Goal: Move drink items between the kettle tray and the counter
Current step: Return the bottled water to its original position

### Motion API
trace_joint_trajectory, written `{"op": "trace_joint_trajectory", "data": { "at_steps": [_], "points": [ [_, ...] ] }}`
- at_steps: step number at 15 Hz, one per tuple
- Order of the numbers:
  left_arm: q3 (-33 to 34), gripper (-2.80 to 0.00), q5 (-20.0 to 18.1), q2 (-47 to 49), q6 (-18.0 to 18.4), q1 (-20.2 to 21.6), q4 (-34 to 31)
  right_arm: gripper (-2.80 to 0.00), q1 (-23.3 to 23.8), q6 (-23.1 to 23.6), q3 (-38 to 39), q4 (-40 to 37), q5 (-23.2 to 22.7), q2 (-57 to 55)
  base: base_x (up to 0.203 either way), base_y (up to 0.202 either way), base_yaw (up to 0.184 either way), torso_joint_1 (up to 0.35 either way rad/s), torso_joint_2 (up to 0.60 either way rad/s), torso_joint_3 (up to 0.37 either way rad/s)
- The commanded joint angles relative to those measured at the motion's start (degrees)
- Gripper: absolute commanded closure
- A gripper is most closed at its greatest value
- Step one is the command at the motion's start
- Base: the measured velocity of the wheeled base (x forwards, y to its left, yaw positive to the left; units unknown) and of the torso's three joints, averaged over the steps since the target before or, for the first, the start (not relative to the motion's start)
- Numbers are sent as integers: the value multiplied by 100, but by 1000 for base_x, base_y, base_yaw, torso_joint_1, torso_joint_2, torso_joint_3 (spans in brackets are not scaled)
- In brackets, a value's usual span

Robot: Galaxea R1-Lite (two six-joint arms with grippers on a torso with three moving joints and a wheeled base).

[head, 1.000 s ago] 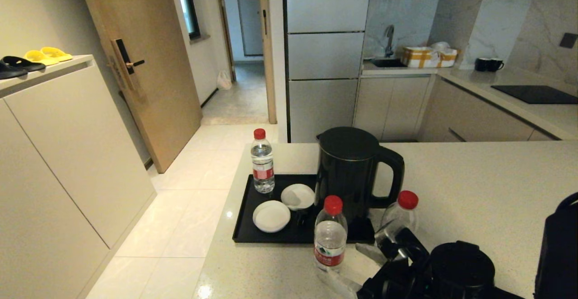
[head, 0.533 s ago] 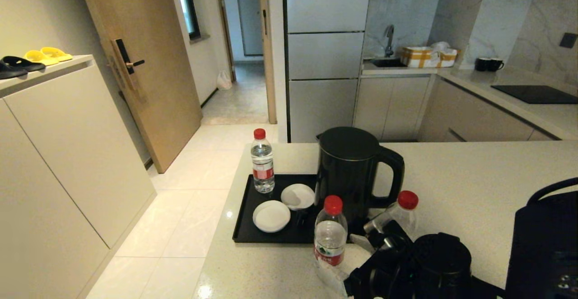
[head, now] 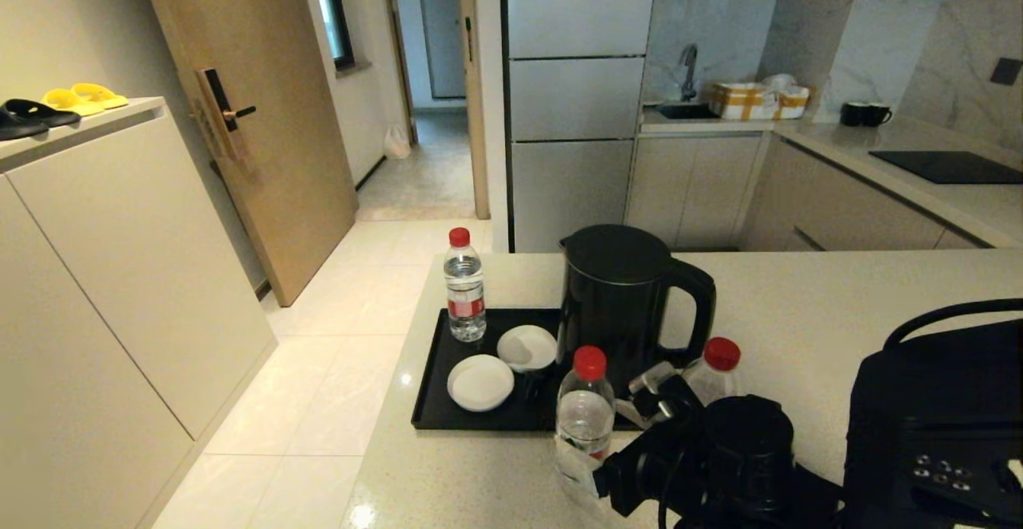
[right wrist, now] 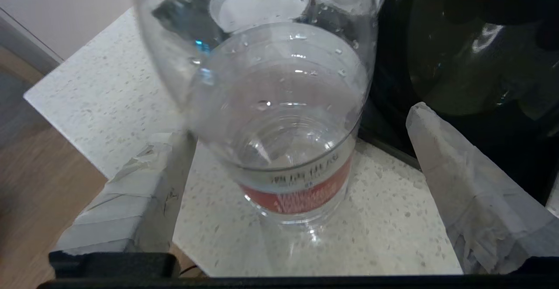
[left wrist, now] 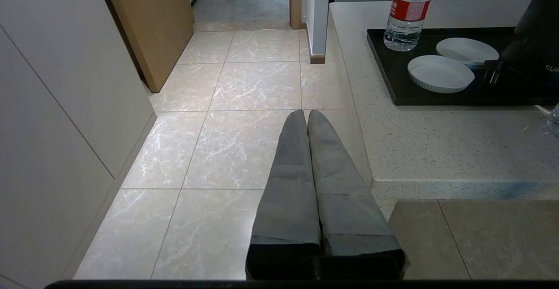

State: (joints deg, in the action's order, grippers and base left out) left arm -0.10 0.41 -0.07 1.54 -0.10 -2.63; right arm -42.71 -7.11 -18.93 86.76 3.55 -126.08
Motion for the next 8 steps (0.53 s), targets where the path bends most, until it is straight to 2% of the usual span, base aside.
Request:
{"op": "trace_joint_trajectory", "data": {
  "at_steps": [1,4,5,6,8],
  "points": [
    [1,0,2,3,5,1,0,-280,9,-1,-110,46,-3,-148,0,0,0,0,0,0],
    [1,0,2,-1,5,1,0,-280,2,-1,-133,34,-3,-180,0,0,0,0,0,0],
    [1,0,2,7,5,1,0,-60,0,-1,-128,34,-3,-180,0,0,0,0,0,0],
    [1,0,2,0,5,1,0,0,9,-1,-146,43,-3,-171,0,0,0,0,0,0],
    [1,0,2,7,5,1,0,0,2,-1,-137,34,-3,-180,0,0,0,0,0,0]
  ]
}}
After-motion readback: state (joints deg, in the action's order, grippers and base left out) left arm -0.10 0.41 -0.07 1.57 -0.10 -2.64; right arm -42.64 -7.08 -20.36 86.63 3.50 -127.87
